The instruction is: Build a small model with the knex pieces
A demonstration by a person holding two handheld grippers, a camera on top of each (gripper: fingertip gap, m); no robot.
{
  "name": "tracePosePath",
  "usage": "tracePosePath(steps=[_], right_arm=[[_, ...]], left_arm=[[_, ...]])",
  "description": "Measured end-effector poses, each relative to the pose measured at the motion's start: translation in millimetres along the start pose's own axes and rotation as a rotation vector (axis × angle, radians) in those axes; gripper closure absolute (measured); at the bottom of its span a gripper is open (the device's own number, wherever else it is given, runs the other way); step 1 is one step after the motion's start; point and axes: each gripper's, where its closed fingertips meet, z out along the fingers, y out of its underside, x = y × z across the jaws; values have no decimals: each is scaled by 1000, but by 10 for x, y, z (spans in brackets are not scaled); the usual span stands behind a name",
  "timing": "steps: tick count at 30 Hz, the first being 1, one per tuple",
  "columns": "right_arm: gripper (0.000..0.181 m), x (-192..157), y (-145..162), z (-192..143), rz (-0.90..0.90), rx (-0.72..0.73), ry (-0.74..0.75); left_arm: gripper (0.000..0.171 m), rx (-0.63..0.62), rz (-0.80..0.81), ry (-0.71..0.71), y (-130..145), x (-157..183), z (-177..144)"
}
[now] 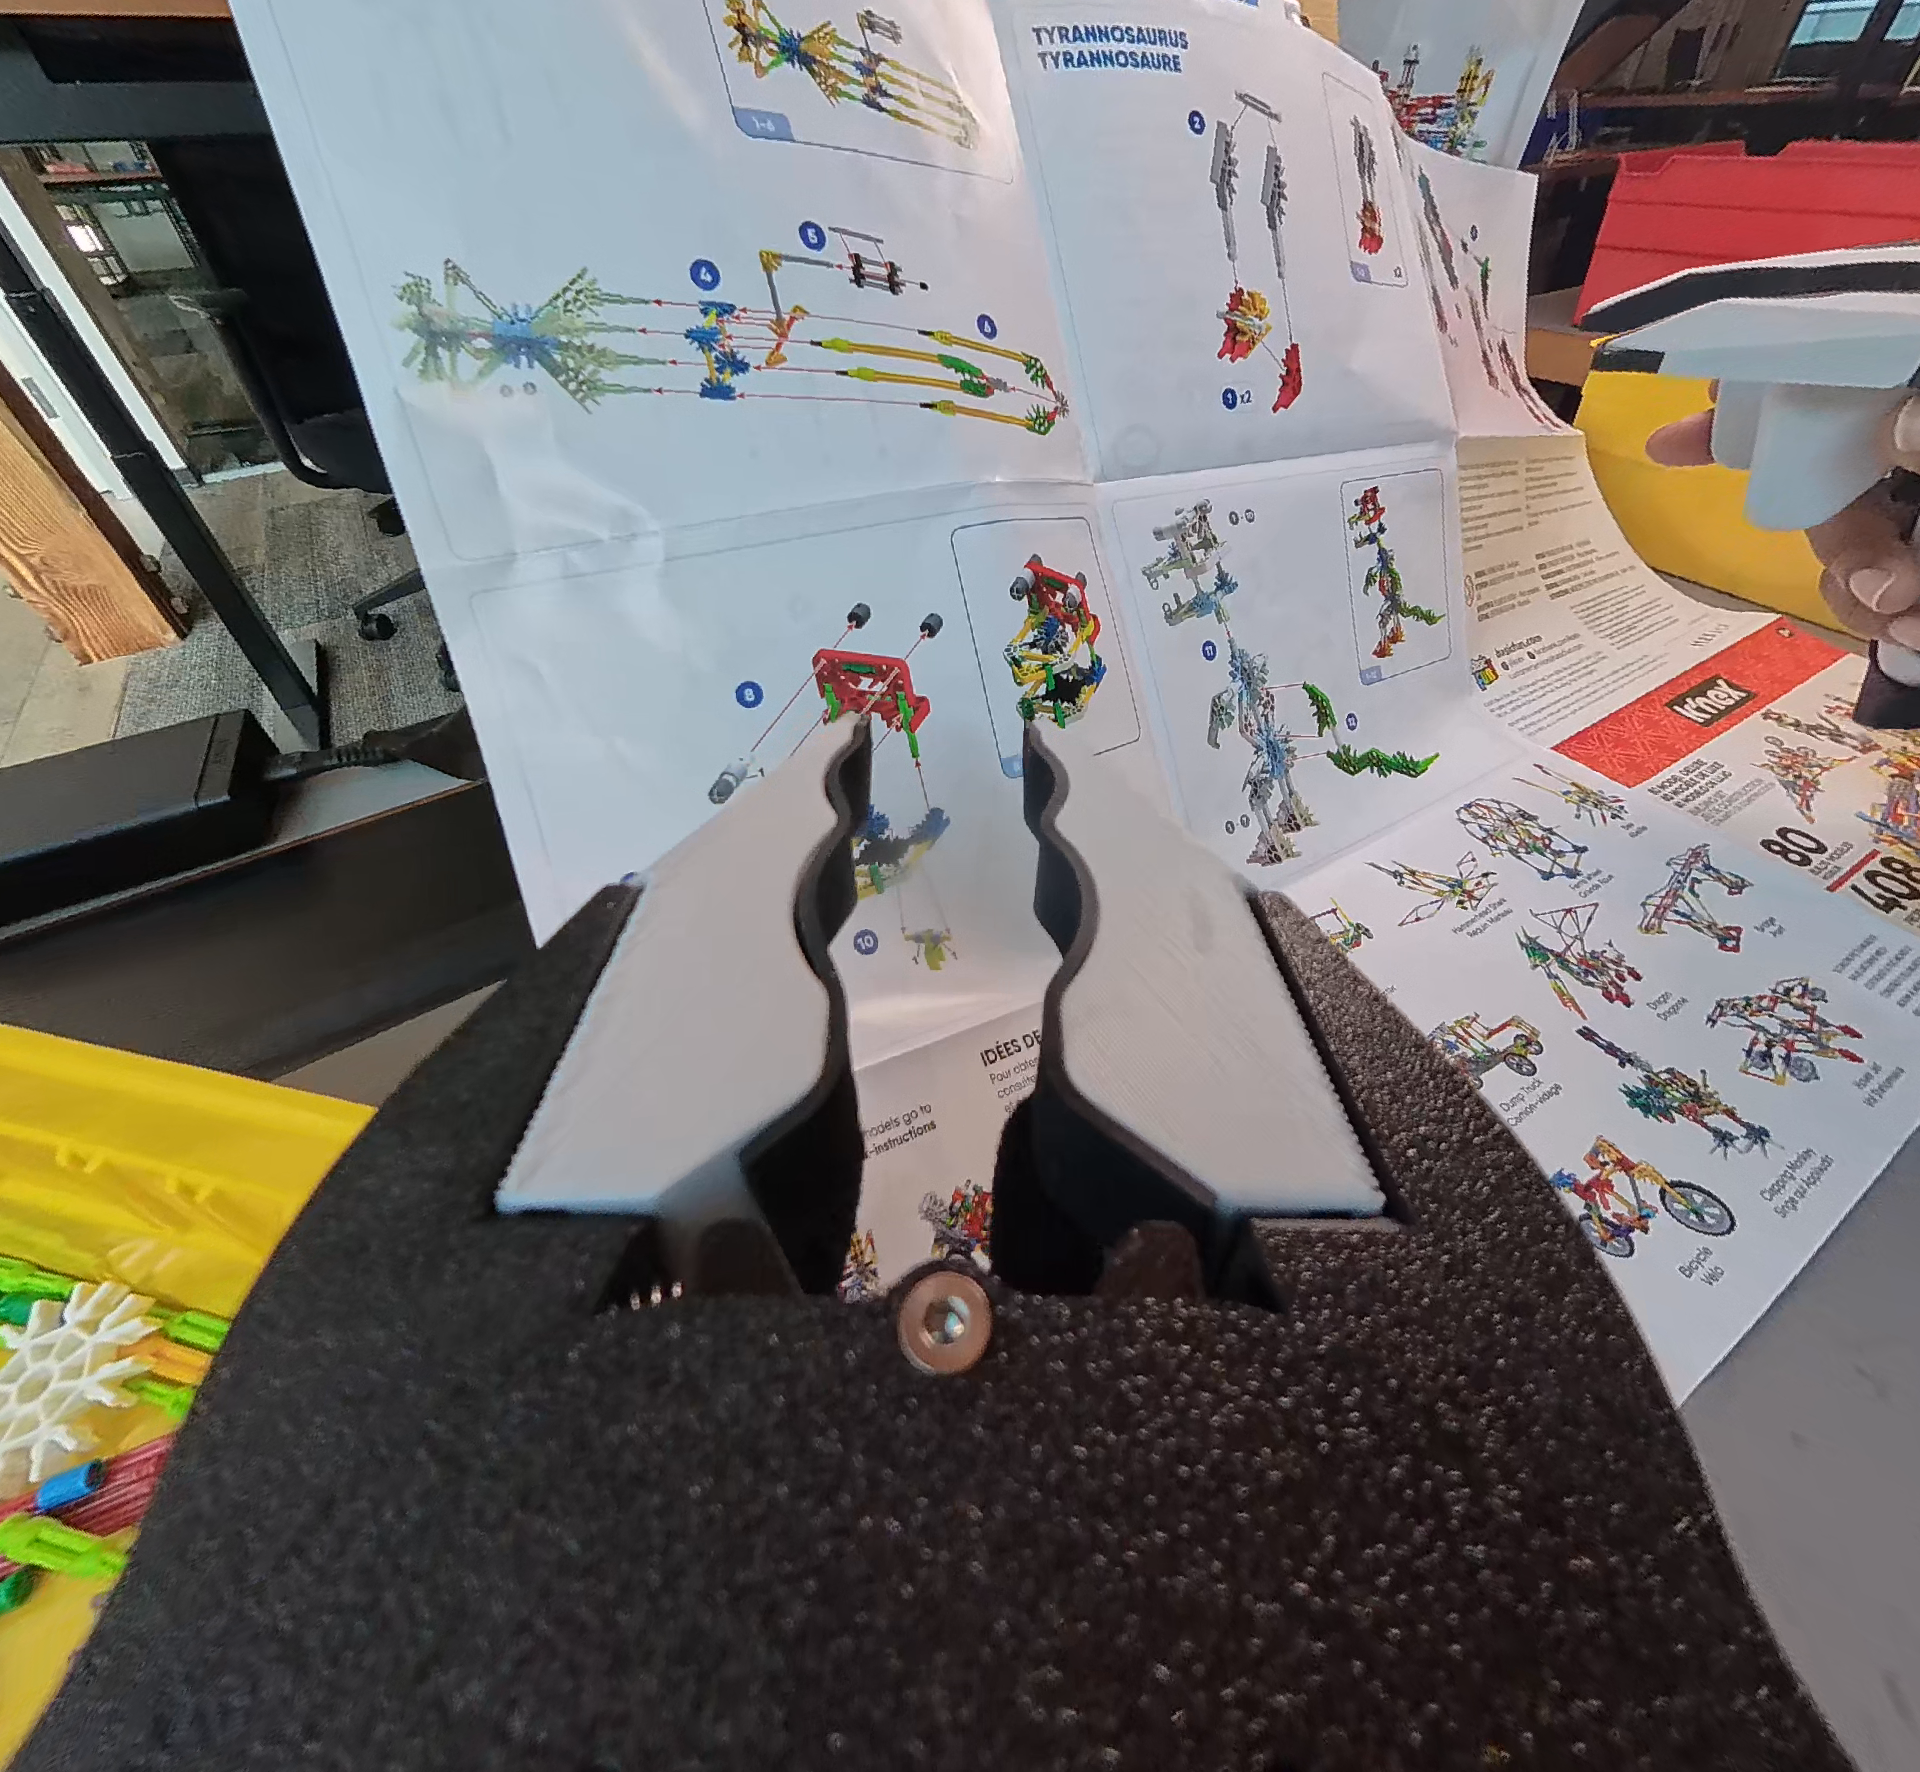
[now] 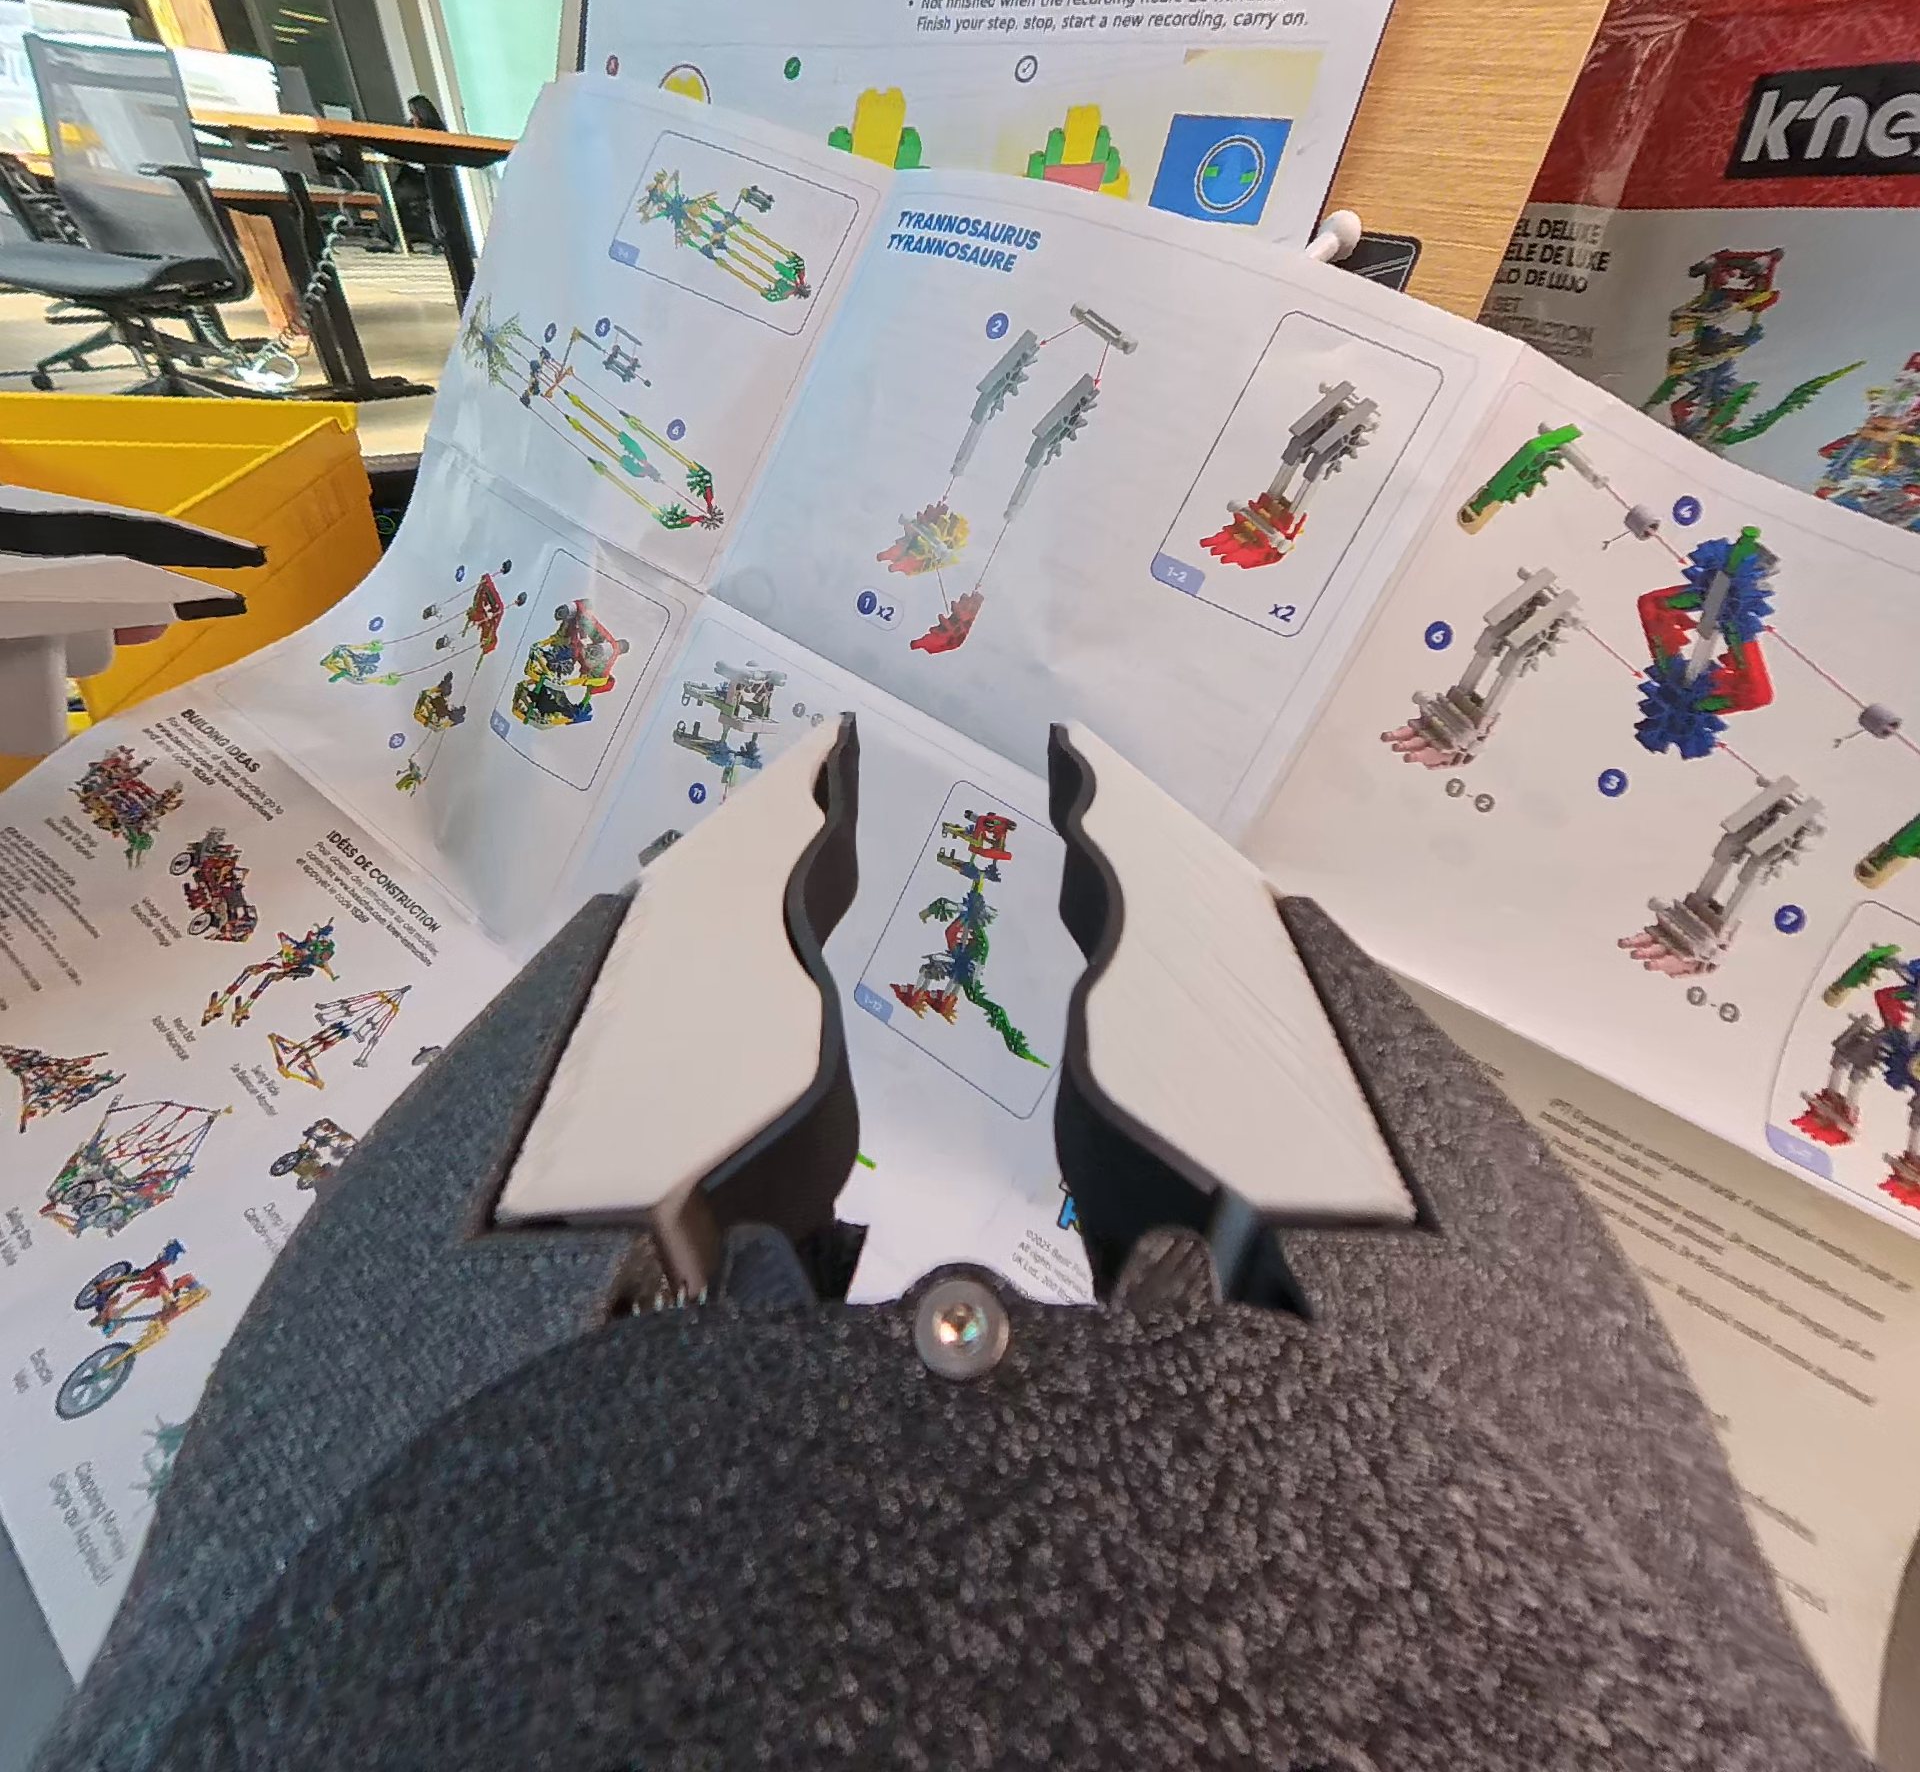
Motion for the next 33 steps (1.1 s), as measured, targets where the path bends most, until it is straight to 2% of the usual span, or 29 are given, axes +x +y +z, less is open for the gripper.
tracePosePath(steps=[8,16,25,33], right_arm=[[137,609,69,-139,18,-11,211],[137,1006,135,-282,35,-27,305],[143,1134,179,-324,54,-30,327],[155,814,136,-206,-14,-14,195]], left_arm=[[143,6,2,-7,-11,-11,-8],[143,-2,9,-8,20,-2,5],[143,-18,-17,11,50,11,5],[143,-28,-8,-10,81,-44,12]])
